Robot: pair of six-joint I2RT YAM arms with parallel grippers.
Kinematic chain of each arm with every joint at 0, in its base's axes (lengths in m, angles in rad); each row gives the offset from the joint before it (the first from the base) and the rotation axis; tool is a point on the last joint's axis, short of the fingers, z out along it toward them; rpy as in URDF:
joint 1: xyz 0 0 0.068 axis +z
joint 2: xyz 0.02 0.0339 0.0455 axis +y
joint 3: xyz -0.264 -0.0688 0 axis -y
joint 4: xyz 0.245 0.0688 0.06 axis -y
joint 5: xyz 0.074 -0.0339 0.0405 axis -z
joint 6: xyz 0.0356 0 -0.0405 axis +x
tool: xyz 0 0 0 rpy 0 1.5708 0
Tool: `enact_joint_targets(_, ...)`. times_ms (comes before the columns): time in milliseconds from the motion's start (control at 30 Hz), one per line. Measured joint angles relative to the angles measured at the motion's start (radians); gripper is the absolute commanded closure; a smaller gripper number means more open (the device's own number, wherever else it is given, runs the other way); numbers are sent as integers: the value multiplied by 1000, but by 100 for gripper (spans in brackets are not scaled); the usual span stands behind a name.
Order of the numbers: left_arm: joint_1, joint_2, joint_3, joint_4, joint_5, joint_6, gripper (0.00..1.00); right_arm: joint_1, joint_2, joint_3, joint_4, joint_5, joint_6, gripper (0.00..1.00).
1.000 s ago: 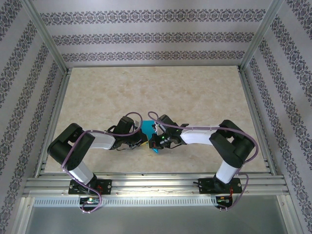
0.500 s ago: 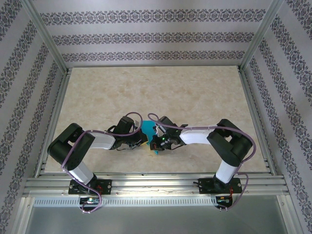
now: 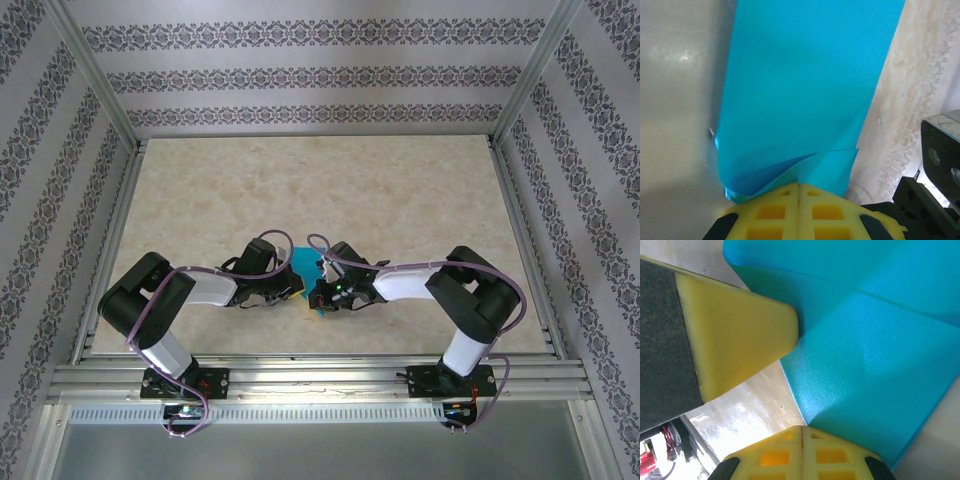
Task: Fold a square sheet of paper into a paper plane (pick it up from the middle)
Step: Third fold the triangle at the center of the table.
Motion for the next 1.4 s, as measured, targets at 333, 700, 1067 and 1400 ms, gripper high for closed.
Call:
enact_joint_targets(333, -2, 2, 13, -29, 0, 9, 100, -1, -56, -87, 60, -11, 1, 98)
enact_joint_targets(700, -2, 2, 16, -34, 0, 10, 100, -12, -115, -185, 128, -38, 0, 98)
enact_joint_targets(1067, -2, 2, 17, -34, 0, 10, 100, -34, -274, -203, 42, -67, 3, 97)
enact_joint_targets(1400, -2, 2, 17, -34, 1, 10, 100, -34, -123, -79, 51, -74, 43, 96)
